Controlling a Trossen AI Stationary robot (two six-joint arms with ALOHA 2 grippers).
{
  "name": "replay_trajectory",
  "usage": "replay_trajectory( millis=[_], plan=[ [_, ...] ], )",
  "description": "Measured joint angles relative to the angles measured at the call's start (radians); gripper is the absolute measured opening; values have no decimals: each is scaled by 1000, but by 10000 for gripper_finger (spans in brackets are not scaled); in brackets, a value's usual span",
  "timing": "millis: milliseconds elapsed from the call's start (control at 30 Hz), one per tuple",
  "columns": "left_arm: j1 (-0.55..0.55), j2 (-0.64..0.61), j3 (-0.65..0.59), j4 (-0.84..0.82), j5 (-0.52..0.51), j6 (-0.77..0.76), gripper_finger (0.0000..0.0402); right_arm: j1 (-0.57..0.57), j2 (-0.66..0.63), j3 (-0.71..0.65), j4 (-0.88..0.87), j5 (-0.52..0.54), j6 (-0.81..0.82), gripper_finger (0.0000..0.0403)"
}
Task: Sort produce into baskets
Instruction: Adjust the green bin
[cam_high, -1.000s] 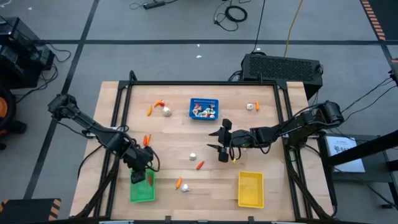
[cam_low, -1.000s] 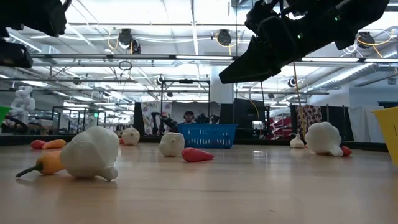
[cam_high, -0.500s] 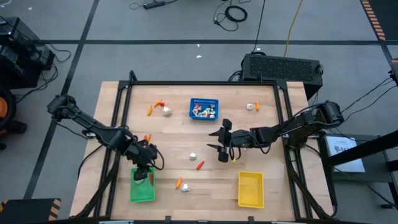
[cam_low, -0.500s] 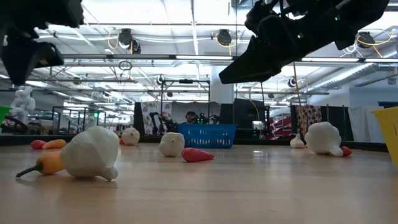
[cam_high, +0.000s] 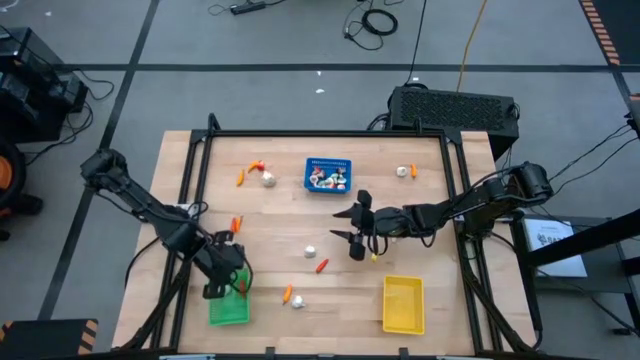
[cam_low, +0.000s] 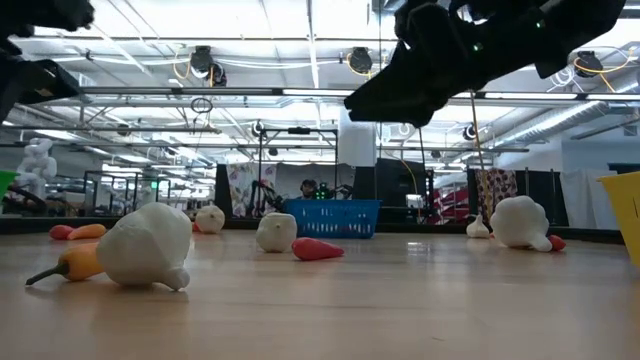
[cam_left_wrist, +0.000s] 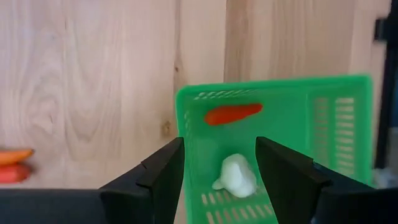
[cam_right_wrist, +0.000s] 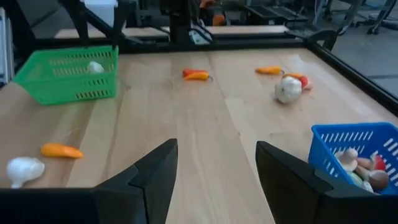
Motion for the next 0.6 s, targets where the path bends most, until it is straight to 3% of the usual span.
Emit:
replay_trajectory(
  millis=[600],
  plan=[
    [-50, 218, 1, 72, 11, 223, 203, -37, 0, 0, 1, 1, -5, 208]
  ],
)
